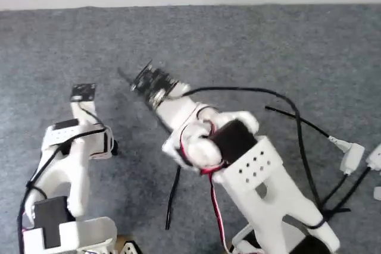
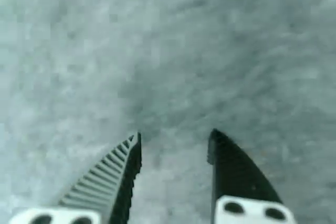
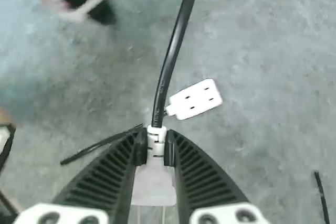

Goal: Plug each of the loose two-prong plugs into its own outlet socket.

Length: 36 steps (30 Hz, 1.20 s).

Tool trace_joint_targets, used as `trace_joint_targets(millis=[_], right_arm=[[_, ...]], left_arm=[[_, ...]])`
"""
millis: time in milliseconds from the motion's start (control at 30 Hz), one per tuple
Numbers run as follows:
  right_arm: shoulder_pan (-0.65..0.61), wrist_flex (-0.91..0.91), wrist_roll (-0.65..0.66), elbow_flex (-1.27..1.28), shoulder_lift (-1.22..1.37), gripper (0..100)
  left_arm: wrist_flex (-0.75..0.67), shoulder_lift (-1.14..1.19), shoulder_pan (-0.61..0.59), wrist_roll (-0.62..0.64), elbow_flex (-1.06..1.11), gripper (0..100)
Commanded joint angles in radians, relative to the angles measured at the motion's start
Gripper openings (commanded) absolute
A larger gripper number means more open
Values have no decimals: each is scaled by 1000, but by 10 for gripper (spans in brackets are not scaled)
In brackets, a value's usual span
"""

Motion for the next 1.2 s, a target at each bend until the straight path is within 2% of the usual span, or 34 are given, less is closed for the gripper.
trace_joint_targets(millis=[0,267,567,867,1000,1167], right_arm=[[-76,-18,32,26,-85,8],[-143,-33,64,112,-289,8],[-137,-173,78,233,-205,8],[-48,-255,112,256,-88,8],[-28,-286,112,256,-53,8],[-21,-285,114,258,-53,8]], left_arm=[[-57,5,92,-40,-48,186],[-77,2,144,-89,-45,176],[-61,-32,222,-152,-50,156],[-61,-232,307,-186,35,156],[-55,-350,361,-276,114,156],[-61,-488,384,-324,214,164]])
